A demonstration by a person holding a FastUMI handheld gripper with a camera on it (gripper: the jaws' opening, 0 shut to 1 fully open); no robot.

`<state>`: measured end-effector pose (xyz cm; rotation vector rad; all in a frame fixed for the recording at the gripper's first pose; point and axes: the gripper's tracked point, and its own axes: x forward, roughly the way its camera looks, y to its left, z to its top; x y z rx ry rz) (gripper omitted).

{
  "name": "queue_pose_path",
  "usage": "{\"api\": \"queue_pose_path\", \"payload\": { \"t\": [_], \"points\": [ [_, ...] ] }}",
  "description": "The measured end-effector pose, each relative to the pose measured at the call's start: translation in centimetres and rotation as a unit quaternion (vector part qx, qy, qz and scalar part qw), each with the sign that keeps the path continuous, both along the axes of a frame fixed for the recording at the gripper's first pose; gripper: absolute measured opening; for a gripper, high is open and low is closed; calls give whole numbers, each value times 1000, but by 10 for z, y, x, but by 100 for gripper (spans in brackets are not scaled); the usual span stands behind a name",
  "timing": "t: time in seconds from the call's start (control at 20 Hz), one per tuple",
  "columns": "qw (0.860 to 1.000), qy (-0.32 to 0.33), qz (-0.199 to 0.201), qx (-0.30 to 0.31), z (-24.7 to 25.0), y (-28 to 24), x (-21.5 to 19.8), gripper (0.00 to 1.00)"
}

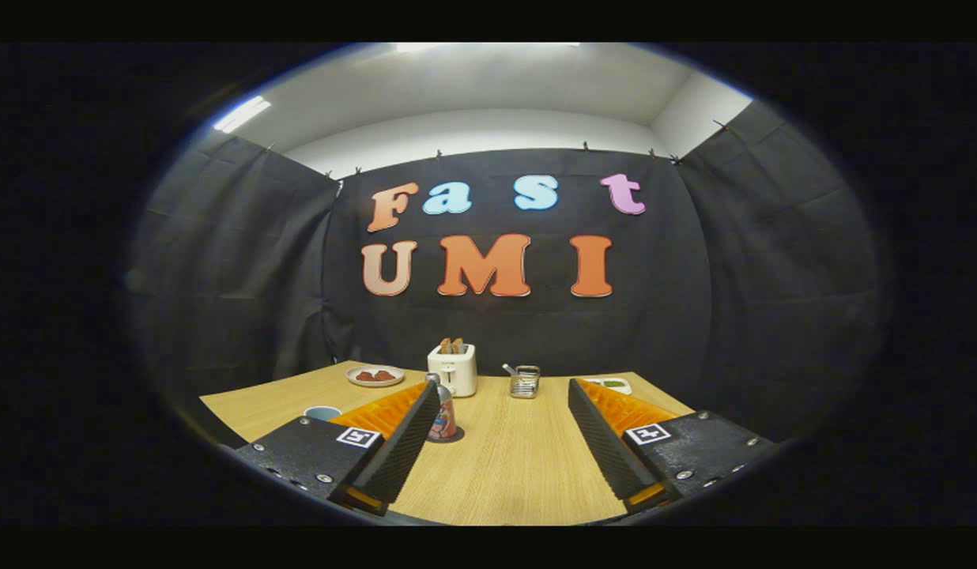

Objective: Take the bottle from table, then pour the juice into the cup, finally place the bottle on the coaster

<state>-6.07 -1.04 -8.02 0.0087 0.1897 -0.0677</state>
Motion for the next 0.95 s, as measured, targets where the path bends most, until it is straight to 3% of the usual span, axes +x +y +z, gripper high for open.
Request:
{"api": "queue_pose_path", "payload": {
  "t": [0.25, 0.6, 0.95],
  "points": [
    [1000, -21, 1, -7, 17, 8, 1, 97],
    [998, -47, -30, -11, 28, -1, 4, 97],
    [998, -50, -24, -11, 23, 7, 4, 97]
  ]
}}
